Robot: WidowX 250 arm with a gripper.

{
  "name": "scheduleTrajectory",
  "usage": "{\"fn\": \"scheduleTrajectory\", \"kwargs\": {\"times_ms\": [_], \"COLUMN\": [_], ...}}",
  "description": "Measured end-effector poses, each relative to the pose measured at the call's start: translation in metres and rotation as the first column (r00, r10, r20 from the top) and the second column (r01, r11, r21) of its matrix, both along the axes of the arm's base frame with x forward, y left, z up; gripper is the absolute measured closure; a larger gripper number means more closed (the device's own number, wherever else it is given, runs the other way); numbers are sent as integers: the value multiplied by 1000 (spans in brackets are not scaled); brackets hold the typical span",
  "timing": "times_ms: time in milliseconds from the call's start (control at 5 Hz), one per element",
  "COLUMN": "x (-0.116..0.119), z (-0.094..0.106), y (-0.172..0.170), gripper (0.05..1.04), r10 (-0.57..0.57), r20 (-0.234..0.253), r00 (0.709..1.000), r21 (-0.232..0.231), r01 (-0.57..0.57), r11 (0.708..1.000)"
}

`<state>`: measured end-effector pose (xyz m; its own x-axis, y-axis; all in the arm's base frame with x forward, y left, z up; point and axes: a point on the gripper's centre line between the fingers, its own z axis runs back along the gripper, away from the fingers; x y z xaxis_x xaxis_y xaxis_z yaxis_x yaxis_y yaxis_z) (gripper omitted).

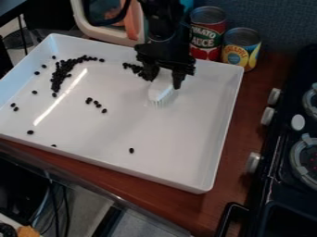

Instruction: Sweep into pile

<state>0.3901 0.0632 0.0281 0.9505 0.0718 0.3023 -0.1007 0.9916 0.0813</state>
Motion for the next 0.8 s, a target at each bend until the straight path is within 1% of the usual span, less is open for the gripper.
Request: {"fn": "scheduleTrajectory", "kwargs": {"times_ms": [400,800], "x": [-5,-12], "z": [1,2], "y": [35,66], "gripper": [364,364], "r10": [66,86], "r20": [-10,-14], "r00": [998,996], "r21": [19,69], "r01": [-66,-85], "r11": [998,994]}}
